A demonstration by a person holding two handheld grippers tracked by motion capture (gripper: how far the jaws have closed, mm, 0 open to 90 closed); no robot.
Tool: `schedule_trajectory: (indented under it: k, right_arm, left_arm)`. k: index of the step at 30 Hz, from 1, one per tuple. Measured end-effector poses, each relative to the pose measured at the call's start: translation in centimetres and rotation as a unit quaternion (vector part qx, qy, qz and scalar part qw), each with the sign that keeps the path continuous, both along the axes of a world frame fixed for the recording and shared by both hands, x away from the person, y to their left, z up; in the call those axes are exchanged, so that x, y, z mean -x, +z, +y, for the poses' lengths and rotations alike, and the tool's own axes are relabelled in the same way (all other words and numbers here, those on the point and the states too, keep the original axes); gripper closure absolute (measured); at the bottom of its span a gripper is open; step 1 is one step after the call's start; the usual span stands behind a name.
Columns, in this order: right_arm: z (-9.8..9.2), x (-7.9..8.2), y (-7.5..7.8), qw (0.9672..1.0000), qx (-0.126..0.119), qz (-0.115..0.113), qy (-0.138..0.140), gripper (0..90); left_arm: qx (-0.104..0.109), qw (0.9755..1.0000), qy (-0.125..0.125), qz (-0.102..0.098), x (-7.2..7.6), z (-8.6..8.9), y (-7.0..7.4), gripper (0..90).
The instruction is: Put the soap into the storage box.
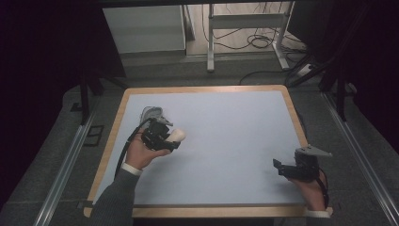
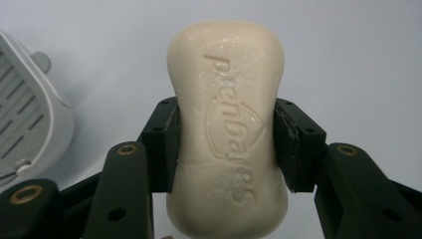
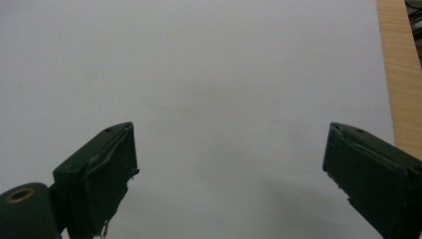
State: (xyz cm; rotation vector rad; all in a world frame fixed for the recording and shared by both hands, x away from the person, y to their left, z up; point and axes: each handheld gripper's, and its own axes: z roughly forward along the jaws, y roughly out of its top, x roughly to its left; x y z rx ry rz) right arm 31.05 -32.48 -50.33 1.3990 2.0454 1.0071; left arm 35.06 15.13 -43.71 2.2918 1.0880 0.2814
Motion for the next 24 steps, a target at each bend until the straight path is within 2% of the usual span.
schedule_trajectory:
  k: [15,24]
  right_arm:
    - [-0.1,0.0,0.0,1.0,-0.001,0.0,-0.001,6.5]
    - [-0.1,0.0,0.0,1.0,0.0,0.001,-0.001,6.5]
  left_arm:
    - [-0.001,0.9999,0.016,-0.007,-1.3,0.8,1.0,49.7]
    - [0.0,0.9995,0.03,-0.007,-2.2,1.2,0.8,49.7]
